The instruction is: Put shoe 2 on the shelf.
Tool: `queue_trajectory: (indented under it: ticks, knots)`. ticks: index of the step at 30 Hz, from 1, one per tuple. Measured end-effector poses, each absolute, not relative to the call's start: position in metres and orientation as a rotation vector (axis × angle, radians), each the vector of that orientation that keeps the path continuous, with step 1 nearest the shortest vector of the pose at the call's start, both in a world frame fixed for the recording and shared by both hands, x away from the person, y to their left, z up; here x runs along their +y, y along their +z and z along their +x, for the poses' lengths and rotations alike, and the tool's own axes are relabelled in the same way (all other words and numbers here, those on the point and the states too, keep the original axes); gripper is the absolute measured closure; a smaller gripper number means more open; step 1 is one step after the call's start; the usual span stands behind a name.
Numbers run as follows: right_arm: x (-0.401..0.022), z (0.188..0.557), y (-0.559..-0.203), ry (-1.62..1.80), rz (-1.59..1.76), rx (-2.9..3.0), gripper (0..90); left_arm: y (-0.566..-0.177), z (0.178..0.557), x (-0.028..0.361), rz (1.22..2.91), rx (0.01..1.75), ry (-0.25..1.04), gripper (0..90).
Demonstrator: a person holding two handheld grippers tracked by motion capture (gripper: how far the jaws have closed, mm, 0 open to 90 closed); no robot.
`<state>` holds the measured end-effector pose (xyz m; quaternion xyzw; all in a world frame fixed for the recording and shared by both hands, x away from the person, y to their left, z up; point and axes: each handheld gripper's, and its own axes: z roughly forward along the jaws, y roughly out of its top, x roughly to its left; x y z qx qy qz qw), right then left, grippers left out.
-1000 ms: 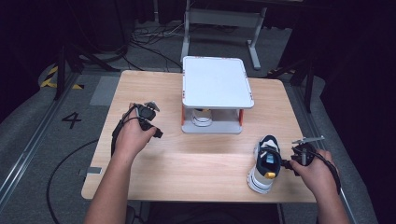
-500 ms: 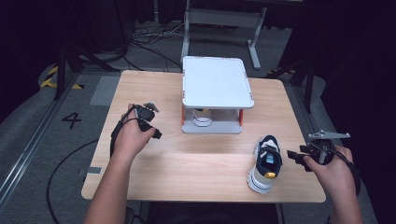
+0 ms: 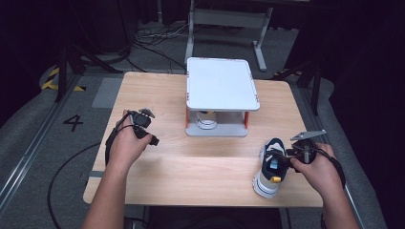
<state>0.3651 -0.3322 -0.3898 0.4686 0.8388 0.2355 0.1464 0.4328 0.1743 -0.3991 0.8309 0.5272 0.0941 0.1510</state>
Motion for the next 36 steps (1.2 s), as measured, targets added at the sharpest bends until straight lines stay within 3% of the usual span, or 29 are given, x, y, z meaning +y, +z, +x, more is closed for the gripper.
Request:
queue_trajectory:
  ticks: [3,7,22,36]
  knots:
    - [-0.33,0.368,-0.392,0.674,1.348,2.459,64.6,-0.4,0.431,0.176,2.38,1.517,0.27,24.3]
    - [-0.328,0.368,-0.389,0.641,1.294,2.47,70.3,-0.4,0.431,0.177,2.385,1.509,0.267,24.3]
    - [-0.322,0.368,-0.373,0.763,1.118,2.445,71.3,-0.401,0.431,0.177,2.377,1.521,0.259,24.3]
    - [-0.266,0.409,-0.349,0.916,0.803,2.528,71.4,-0.403,0.415,0.195,2.356,1.546,0.263,24.3]
